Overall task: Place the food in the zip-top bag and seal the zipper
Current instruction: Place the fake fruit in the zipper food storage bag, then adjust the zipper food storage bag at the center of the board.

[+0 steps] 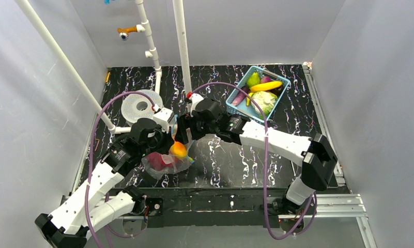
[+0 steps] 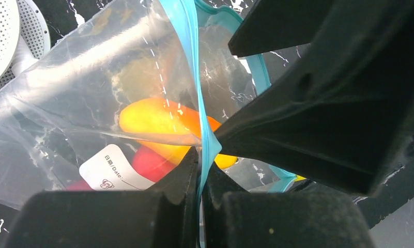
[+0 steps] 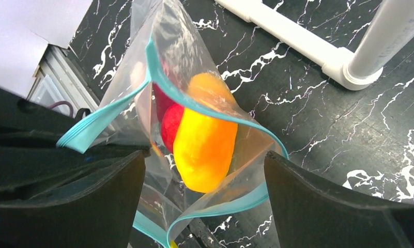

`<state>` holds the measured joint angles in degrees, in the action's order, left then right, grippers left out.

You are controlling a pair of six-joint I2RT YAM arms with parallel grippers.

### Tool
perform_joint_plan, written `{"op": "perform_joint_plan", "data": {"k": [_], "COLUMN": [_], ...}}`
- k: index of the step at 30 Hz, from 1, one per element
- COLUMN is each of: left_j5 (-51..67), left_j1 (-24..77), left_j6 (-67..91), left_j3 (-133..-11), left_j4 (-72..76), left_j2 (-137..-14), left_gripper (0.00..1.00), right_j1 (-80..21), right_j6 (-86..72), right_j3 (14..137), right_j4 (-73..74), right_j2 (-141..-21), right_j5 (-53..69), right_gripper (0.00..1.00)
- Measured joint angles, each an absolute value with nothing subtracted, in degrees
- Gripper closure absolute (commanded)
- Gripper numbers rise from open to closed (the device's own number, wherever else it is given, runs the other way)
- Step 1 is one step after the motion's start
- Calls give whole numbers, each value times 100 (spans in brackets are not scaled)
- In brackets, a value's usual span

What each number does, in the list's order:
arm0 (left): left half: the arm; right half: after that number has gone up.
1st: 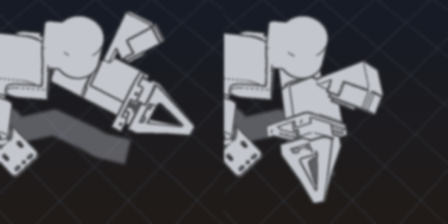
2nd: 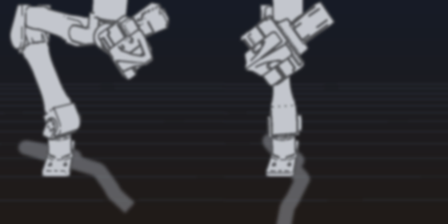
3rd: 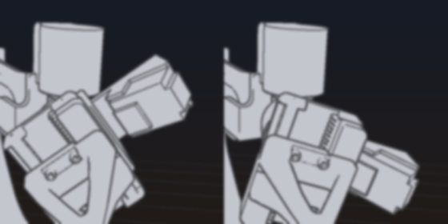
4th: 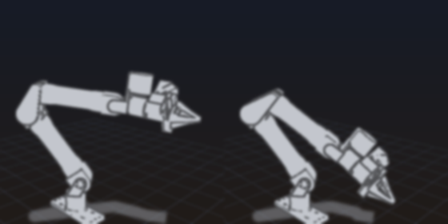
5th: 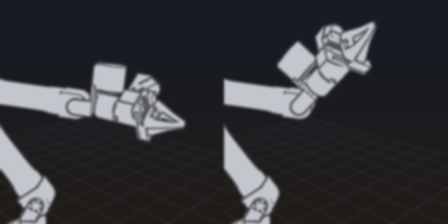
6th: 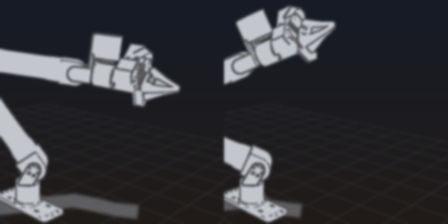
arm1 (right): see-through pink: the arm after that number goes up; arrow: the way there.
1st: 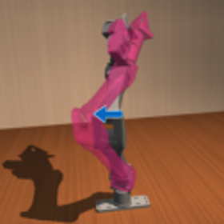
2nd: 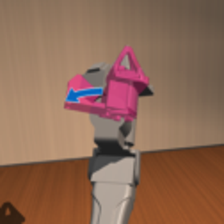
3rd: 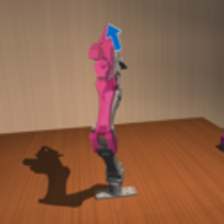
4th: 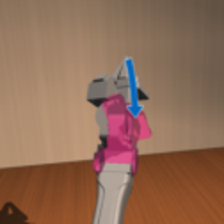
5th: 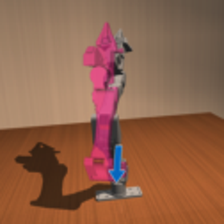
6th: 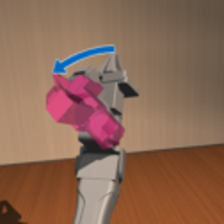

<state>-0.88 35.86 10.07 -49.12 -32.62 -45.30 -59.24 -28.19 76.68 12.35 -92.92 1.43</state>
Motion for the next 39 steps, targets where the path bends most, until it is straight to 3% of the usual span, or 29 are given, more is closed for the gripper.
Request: {"op": "perform_joint_plan", "data": {"k": [14, 21, 25, 35, 39], "left_j5": [-112, -132, -150, -157, -318], "left_j1": [3586, 3586, 3586, 3586, 3588], "left_j6": [1007, 1021, 1333, 3092, 3552], "left_j3": [-4912, -4912, -4959, -7442, -7272], "left_j4": [-3261, -3260, -3413, -5007, -5102], "left_j2": [-4631, -4656, -4665, -4834, -4420], "left_gripper": [100, 100, 100, 100, 100], "right_j1": [-5924, -5934, -6008, -6100, -6009], "right_j6": [-3165, -3832, -3889, -3521, -3621], "right_j3": [6814, 6985, 7022, 7657, 7871], "right_j4": [1321, 1377, 1409, 1644, 1326], "right_j2": [-8126, -9151, -9426, -8339, -8486], "right_j5": [-318, 266, 817, 1737, 2328], "right_gripper": [20, 63, 82, 97, 99]}}
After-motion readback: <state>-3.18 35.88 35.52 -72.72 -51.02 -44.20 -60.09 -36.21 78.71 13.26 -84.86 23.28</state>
